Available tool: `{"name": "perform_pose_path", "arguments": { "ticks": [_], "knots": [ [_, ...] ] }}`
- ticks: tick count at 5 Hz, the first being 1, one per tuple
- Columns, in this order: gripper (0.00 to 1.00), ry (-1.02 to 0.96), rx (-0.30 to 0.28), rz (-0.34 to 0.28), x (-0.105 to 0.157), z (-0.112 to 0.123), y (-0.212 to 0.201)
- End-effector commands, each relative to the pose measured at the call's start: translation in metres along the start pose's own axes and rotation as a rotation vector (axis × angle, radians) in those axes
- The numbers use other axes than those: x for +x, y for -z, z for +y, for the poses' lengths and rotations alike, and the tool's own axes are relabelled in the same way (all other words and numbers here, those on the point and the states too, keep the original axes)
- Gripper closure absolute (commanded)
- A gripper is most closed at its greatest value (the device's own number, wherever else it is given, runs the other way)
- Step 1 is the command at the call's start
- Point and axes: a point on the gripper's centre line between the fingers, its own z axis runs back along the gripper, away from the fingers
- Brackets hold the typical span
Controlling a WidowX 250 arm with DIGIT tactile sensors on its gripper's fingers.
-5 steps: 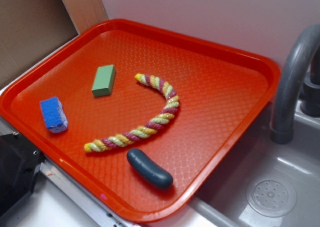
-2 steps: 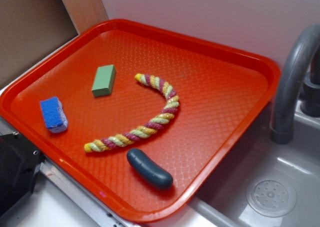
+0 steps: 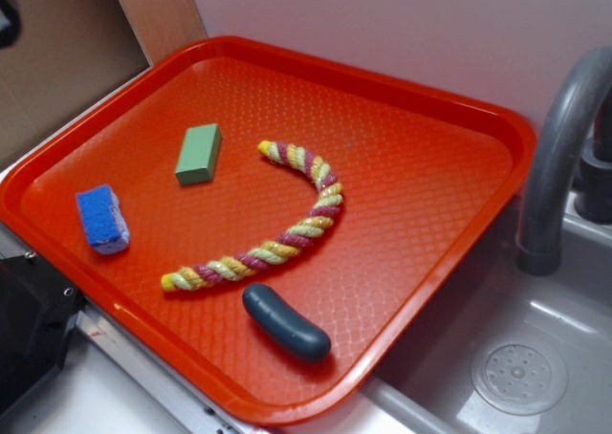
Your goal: Grab the plastic pickle.
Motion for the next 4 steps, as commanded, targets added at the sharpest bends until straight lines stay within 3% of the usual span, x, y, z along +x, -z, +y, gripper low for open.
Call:
{"name": "perform_pose_path", "arguments": {
  "ticks": [1, 2, 3, 4],
  "knots": [
    [0.0, 0.521, -0.011, -0.032, 0.054, -0.06, 0.055],
    [0.0, 0.745, -0.136, -0.059, 0.052, -0.097, 0.075],
    [0.0, 0.984, -0.216, -0.036, 0.037, -0.123, 0.092],
    [0.0, 1.185, -0.287, 0.013, 0.027, -0.13, 0.111]
  ]
}}
